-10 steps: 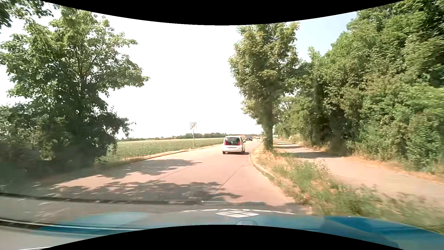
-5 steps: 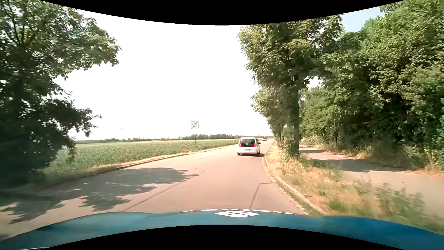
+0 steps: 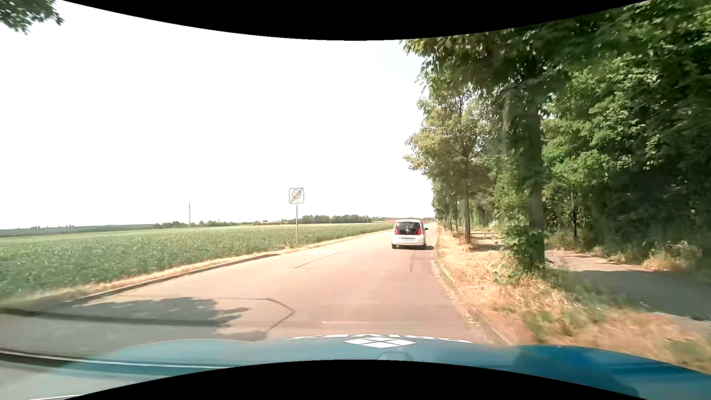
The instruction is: Follow the waypoints while adhering to traffic rules and regulations
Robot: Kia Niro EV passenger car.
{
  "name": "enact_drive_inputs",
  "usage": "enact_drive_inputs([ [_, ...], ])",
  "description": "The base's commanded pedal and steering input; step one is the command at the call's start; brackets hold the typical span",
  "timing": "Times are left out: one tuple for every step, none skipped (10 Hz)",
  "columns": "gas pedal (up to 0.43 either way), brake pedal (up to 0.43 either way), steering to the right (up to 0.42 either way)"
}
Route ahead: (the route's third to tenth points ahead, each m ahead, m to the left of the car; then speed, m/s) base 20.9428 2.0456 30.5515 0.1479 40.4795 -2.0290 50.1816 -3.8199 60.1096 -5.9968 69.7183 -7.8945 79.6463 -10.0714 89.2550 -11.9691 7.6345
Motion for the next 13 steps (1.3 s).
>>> enact_drive_inputs([
  [0.079,0.0,0.034],
  [0.079,0.0,0.04],
  [0.079,0.0,0.043],
  [0.079,0.0,0.049],
  [0.087,0.0,0.057],
  [0.087,0.0,0.057],
  [0.087,0.0,0.057],
  [0.087,0.0,0.058],
  [0.087,0.0,0.058],
  [0.087,0.0,0.06],
  [0.087,0.0,0.065],
  [0.079,0.0,0.07],
  [0.079,0.0,0.069],
])
